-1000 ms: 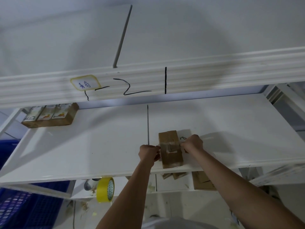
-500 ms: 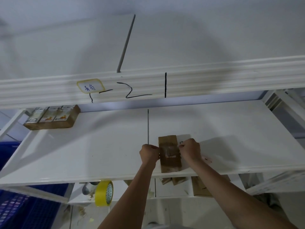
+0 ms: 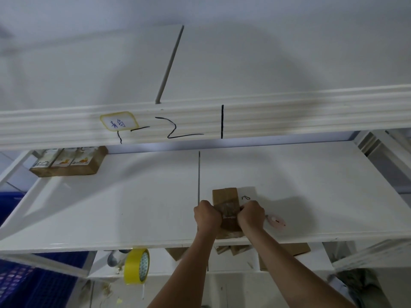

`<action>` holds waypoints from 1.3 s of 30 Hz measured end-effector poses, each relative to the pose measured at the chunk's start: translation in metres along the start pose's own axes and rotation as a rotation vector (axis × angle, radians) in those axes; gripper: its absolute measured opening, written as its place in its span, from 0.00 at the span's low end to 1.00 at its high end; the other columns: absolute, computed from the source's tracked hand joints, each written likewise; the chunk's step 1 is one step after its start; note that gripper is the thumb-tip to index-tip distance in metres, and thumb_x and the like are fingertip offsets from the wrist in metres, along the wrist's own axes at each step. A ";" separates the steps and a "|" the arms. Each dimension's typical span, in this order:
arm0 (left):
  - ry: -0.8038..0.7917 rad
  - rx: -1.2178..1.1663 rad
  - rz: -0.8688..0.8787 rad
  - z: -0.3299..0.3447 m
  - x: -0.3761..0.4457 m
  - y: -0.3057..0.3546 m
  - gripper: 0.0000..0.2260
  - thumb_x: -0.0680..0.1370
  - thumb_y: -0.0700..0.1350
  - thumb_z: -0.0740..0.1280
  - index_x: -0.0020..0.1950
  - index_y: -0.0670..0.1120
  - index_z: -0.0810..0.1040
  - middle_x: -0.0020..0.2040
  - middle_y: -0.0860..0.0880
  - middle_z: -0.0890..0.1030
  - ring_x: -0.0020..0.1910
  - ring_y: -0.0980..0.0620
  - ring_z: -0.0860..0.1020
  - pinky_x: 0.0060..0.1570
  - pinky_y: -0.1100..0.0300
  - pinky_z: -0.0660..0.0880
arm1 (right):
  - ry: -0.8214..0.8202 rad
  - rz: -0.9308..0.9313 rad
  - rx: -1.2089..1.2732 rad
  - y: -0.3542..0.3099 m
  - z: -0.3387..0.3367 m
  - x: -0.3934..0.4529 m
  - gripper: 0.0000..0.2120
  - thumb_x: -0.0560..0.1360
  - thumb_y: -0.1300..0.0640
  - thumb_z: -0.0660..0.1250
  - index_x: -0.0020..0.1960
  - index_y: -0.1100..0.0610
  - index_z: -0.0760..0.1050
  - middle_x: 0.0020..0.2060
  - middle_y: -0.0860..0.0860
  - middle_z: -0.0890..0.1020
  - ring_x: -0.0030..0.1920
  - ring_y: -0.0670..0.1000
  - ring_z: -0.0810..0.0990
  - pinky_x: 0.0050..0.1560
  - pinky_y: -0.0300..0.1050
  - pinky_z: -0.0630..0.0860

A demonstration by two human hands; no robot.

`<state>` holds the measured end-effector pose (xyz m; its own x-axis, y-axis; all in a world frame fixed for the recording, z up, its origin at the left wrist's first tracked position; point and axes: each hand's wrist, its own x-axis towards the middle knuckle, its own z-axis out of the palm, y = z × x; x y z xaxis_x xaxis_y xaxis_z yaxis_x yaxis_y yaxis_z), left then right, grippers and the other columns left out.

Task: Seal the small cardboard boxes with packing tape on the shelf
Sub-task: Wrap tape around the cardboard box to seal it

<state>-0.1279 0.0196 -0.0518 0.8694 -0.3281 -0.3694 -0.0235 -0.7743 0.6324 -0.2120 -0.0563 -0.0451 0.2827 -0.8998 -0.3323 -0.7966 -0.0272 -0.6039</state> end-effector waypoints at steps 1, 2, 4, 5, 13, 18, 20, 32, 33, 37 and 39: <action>-0.007 0.001 0.001 0.000 0.000 -0.001 0.05 0.76 0.36 0.67 0.43 0.39 0.82 0.39 0.45 0.81 0.33 0.52 0.77 0.29 0.66 0.72 | -0.024 0.023 0.000 -0.001 -0.002 0.002 0.08 0.80 0.65 0.63 0.51 0.64 0.82 0.47 0.58 0.85 0.49 0.55 0.83 0.39 0.41 0.72; -0.016 0.005 0.000 0.000 0.000 -0.002 0.05 0.75 0.37 0.68 0.42 0.39 0.83 0.37 0.45 0.81 0.32 0.52 0.77 0.29 0.66 0.73 | -0.051 0.042 -0.002 -0.001 -0.003 0.004 0.07 0.79 0.66 0.64 0.51 0.64 0.82 0.48 0.58 0.85 0.50 0.56 0.83 0.39 0.41 0.72; -0.036 0.005 -0.002 -0.001 -0.002 -0.005 0.05 0.75 0.37 0.69 0.41 0.39 0.84 0.35 0.46 0.80 0.31 0.52 0.76 0.28 0.66 0.72 | -0.104 0.073 -0.020 -0.004 -0.008 0.008 0.06 0.78 0.65 0.67 0.51 0.64 0.82 0.49 0.58 0.85 0.51 0.56 0.83 0.39 0.41 0.71; -0.048 -0.001 -0.009 -0.002 -0.003 -0.006 0.05 0.75 0.37 0.69 0.41 0.39 0.84 0.34 0.46 0.80 0.32 0.51 0.76 0.28 0.65 0.73 | -0.123 0.092 -0.024 -0.006 -0.012 0.010 0.05 0.77 0.64 0.68 0.51 0.64 0.81 0.50 0.59 0.84 0.52 0.57 0.83 0.39 0.42 0.73; -0.029 -0.064 -0.062 -0.001 -0.004 0.006 0.13 0.74 0.45 0.74 0.38 0.43 0.72 0.39 0.45 0.78 0.32 0.54 0.72 0.24 0.65 0.65 | -0.182 0.074 -0.020 -0.013 -0.021 0.022 0.08 0.76 0.60 0.72 0.51 0.62 0.76 0.49 0.55 0.82 0.41 0.52 0.76 0.27 0.35 0.73; 0.061 0.018 -0.038 0.007 -0.013 0.008 0.06 0.77 0.41 0.70 0.44 0.43 0.75 0.44 0.45 0.81 0.36 0.52 0.75 0.25 0.66 0.65 | 0.003 -0.061 -0.096 -0.003 -0.003 0.013 0.06 0.80 0.64 0.65 0.45 0.61 0.78 0.43 0.53 0.83 0.35 0.48 0.75 0.30 0.36 0.67; 0.073 0.023 -0.032 0.008 -0.015 0.007 0.06 0.77 0.42 0.70 0.43 0.43 0.75 0.41 0.46 0.80 0.36 0.51 0.76 0.26 0.65 0.66 | 0.024 -0.092 -0.120 -0.004 -0.005 0.011 0.05 0.80 0.64 0.64 0.47 0.61 0.77 0.41 0.52 0.80 0.37 0.49 0.74 0.33 0.37 0.67; 0.077 -0.163 -0.079 0.001 -0.015 -0.007 0.11 0.74 0.38 0.68 0.31 0.42 0.78 0.29 0.48 0.77 0.28 0.52 0.74 0.27 0.63 0.69 | 0.083 -0.117 -0.173 -0.011 -0.003 0.003 0.06 0.80 0.64 0.65 0.45 0.60 0.77 0.39 0.52 0.80 0.37 0.49 0.76 0.31 0.38 0.68; 0.065 -0.156 -0.069 0.000 -0.015 -0.007 0.11 0.75 0.39 0.68 0.32 0.42 0.78 0.30 0.47 0.78 0.28 0.52 0.75 0.27 0.63 0.70 | 0.091 -0.145 -0.211 -0.013 -0.004 0.001 0.05 0.80 0.65 0.63 0.46 0.60 0.77 0.40 0.52 0.80 0.38 0.49 0.76 0.33 0.39 0.69; -0.157 -0.090 -0.006 -0.013 -0.013 -0.011 0.14 0.82 0.48 0.63 0.46 0.40 0.81 0.43 0.44 0.83 0.39 0.48 0.81 0.42 0.56 0.79 | 0.035 -0.218 -0.376 -0.018 -0.004 -0.013 0.04 0.81 0.63 0.63 0.52 0.60 0.76 0.48 0.53 0.82 0.45 0.51 0.80 0.39 0.41 0.73; -0.158 -0.142 -0.006 -0.031 -0.013 -0.017 0.18 0.83 0.53 0.60 0.54 0.40 0.81 0.52 0.44 0.84 0.47 0.46 0.83 0.48 0.55 0.80 | 0.058 -0.217 -0.398 -0.023 -0.003 -0.023 0.07 0.80 0.61 0.65 0.58 0.61 0.75 0.52 0.56 0.82 0.48 0.52 0.81 0.44 0.42 0.78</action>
<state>-0.1238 0.0535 -0.0363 0.7807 -0.4132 -0.4688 0.0612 -0.6960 0.7154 -0.2024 -0.0361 -0.0214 0.4444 -0.8775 -0.1805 -0.8687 -0.3729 -0.3260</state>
